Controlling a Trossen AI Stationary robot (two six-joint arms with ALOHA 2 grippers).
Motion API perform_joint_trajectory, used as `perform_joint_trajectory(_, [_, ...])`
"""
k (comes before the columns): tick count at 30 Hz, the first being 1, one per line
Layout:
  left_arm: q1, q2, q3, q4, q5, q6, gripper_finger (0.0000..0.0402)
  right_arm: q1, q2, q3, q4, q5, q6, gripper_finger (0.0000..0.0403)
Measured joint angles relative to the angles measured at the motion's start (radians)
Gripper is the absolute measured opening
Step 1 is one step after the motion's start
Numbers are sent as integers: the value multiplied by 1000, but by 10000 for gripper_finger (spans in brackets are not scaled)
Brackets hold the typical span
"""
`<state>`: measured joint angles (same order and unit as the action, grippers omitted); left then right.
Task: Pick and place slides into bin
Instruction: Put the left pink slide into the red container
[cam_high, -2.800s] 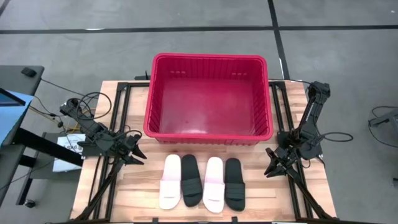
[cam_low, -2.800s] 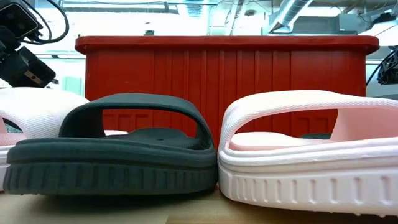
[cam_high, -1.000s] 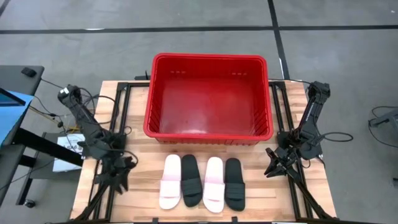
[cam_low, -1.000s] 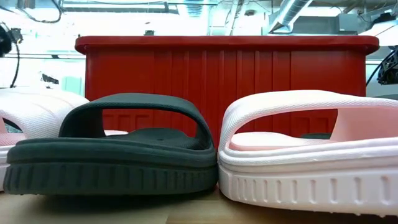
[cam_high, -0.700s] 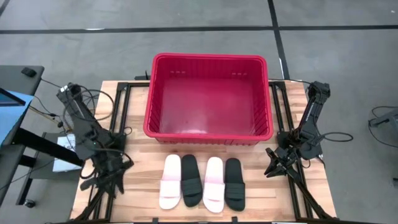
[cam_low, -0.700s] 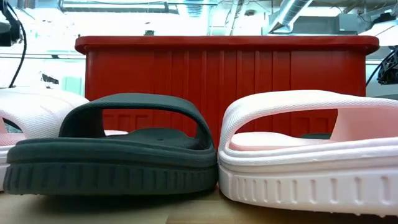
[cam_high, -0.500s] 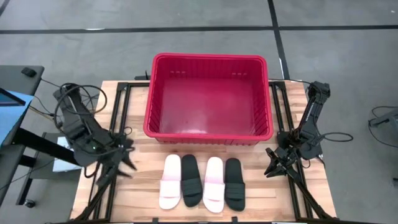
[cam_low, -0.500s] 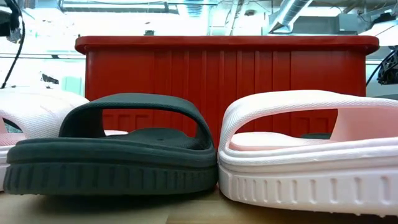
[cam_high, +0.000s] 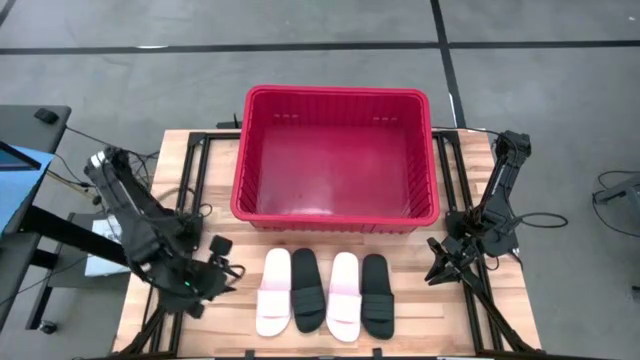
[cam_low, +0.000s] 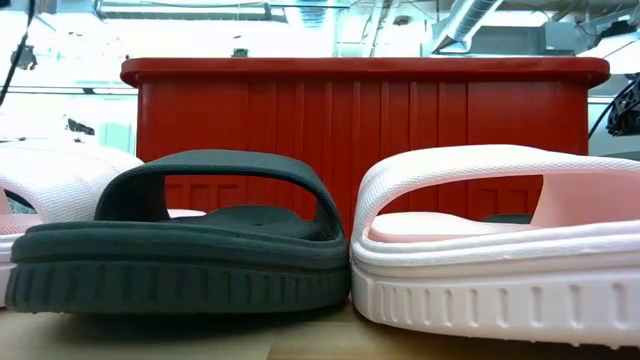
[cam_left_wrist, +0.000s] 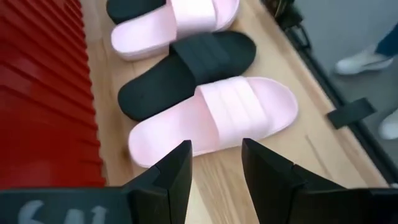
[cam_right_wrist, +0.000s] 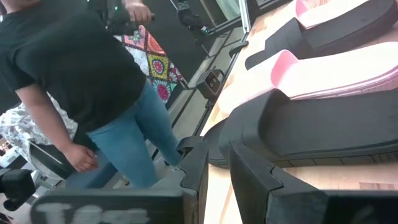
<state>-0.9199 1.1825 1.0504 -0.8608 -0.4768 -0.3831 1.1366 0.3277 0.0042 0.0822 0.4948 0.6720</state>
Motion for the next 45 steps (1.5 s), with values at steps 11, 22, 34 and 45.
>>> perform_joint_trajectory(11, [109,208,0,240,145,-130,132,0,0,0,0,0,0,57])
perform_joint_trajectory(22, [133,303,0,306,203,-203,132,0,0,0,0,0,0,57])
perform_joint_trajectory(34, [184,303,0,228,105,-259,132,0,0,0,0,0,0,57])
perform_joint_trajectory(45, [361,303,0,162,78,-54,132,0,0,0,0,0,0,57])
